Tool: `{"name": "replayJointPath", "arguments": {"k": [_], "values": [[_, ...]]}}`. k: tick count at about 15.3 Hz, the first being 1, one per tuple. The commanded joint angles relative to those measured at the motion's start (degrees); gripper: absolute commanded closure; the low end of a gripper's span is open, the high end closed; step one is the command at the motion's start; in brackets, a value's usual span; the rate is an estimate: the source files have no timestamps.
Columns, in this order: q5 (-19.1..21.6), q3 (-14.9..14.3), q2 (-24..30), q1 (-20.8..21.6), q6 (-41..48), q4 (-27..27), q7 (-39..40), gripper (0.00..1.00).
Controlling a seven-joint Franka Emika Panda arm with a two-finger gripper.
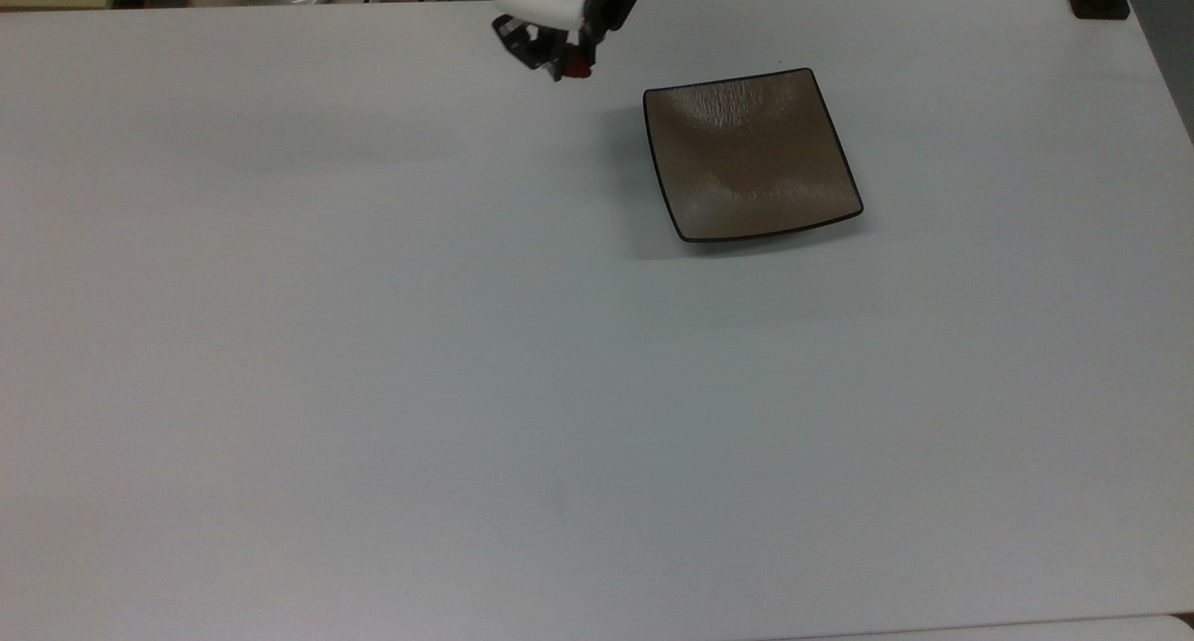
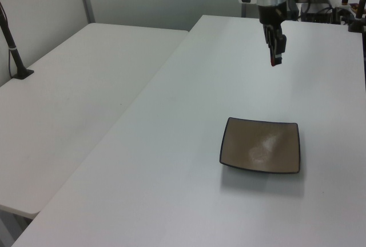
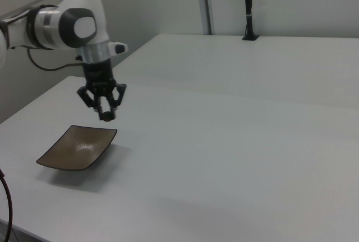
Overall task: Strawberries on a ceramic plate
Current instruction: 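Lift the strawberry and carry it over the brown square plate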
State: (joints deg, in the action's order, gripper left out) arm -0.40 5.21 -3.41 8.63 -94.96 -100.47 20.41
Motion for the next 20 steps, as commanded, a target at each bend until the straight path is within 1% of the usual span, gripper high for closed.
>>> {"name": "replayJointPath", "arguments": {"k": [1,3,6,7,11,15,18,19,20], "values": [[0.7,3.1,0.2,1.6,1.4,-1.5,-4.8,0.8],[0.7,4.4,-1.4,2.9,1.0,-1.5,-7.7,0.79],[0.5,6.9,-4.4,3.4,0.2,-1.2,-10.8,0.79],[0.5,7.3,-5.2,3.6,-1.7,-1.5,-11.5,0.79],[0.5,7.3,-8.2,5.7,-10.0,-2.9,-18.4,0.79],[0.4,7.4,-11.0,7.0,-14.4,-3.2,-19.5,0.77],[-0.2,7.3,-11.9,7.6,-16.6,-3.7,-21.5,0.61],[-0.3,7.3,-11.9,7.6,-16.6,-3.7,-21.5,0.5],[-0.3,7.4,-12.0,7.6,-16.5,-3.8,-21.5,0.36]]}}
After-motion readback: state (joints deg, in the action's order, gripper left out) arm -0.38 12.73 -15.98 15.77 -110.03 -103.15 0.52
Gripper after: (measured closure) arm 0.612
